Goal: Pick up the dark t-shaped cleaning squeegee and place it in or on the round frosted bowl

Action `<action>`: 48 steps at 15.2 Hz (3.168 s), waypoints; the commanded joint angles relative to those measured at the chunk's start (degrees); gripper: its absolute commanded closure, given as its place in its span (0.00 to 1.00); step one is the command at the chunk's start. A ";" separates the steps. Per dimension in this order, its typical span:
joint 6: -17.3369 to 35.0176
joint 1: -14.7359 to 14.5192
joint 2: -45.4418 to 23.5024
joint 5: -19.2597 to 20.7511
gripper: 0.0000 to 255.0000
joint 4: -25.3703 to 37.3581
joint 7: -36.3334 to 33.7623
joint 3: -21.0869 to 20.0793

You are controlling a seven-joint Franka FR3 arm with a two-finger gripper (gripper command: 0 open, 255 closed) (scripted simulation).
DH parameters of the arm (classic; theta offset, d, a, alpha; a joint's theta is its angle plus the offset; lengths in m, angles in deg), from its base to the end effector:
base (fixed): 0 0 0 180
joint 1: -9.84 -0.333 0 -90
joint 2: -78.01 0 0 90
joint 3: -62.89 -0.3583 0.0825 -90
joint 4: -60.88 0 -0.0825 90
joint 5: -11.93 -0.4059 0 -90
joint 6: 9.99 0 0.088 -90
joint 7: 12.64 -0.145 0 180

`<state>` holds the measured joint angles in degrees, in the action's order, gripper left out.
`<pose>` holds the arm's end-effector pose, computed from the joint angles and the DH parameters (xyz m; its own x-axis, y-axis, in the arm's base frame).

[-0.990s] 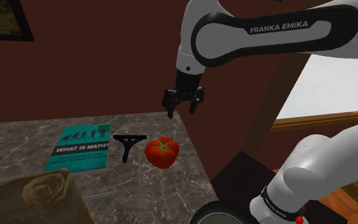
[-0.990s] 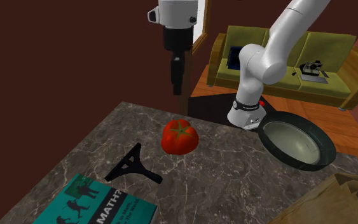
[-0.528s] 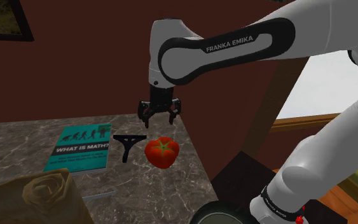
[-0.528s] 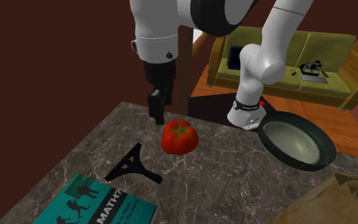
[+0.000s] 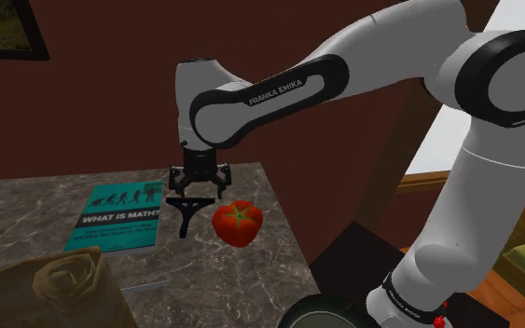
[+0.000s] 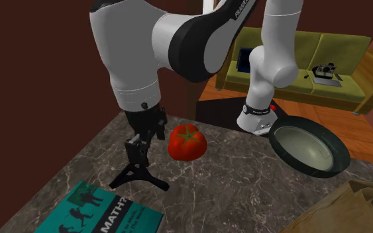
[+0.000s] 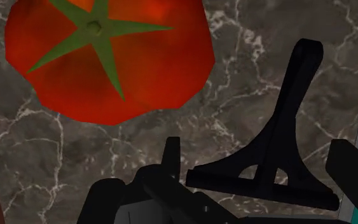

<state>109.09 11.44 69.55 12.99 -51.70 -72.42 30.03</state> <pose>0.5234 0.3059 0.4026 0.8795 -0.4720 -0.0602 -0.4740 -0.8802 -0.0233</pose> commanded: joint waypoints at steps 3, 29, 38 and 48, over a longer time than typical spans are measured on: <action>0.06 -3.48 -10.62 5.73 0.00 8.39 -8.25 1.22; 4.39 -4.22 -12.85 7.13 1.00 6.03 -9.19 1.92; -1.46 -3.53 -9.64 5.13 1.00 9.08 -8.20 1.01; -8.33 -3.15 -7.10 3.55 1.00 13.77 -7.49 0.39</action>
<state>101.54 8.24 62.12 16.73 -38.40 -79.99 30.49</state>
